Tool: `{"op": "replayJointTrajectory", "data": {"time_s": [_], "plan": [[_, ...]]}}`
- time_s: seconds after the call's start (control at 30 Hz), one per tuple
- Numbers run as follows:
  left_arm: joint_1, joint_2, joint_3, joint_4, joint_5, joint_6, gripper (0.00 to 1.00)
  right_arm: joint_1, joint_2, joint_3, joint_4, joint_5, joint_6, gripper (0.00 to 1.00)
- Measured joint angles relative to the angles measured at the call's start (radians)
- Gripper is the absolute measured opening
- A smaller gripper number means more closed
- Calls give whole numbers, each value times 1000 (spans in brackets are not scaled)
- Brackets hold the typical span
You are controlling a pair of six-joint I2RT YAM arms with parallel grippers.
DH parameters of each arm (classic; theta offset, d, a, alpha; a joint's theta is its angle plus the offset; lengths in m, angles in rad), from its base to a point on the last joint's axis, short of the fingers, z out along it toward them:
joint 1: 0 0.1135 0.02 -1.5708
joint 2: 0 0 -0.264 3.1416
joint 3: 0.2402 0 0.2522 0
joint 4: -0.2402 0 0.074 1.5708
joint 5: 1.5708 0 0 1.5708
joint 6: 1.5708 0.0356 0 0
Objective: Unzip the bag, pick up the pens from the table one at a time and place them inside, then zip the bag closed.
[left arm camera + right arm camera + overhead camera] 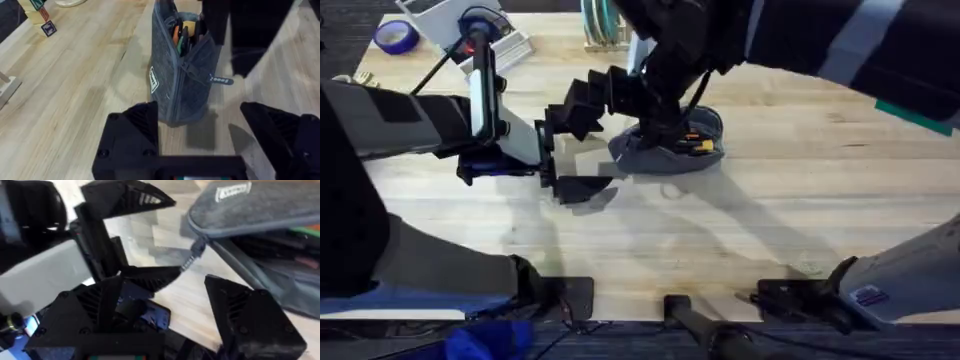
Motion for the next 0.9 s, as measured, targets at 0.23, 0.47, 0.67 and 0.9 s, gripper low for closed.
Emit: {"op": "replayJointTrajectory", "data": {"time_s": [0.23, 0.47, 0.67, 0.9], "plan": [[0, 0, 0, 0, 0, 0, 993, 0, 0, 0, -94, 32, 22, 996], [0, 0, 0, 0, 0, 0, 993, -1, 1, 1, -91, 76, 26, 996], [0, 0, 0, 0, 0, 0, 993, -1, 43, 4, -69, 79, 27, 975], [0, 0, 0, 0, 0, 0, 993, 0, 76, 5, -31, 78, 42, 969]]}}
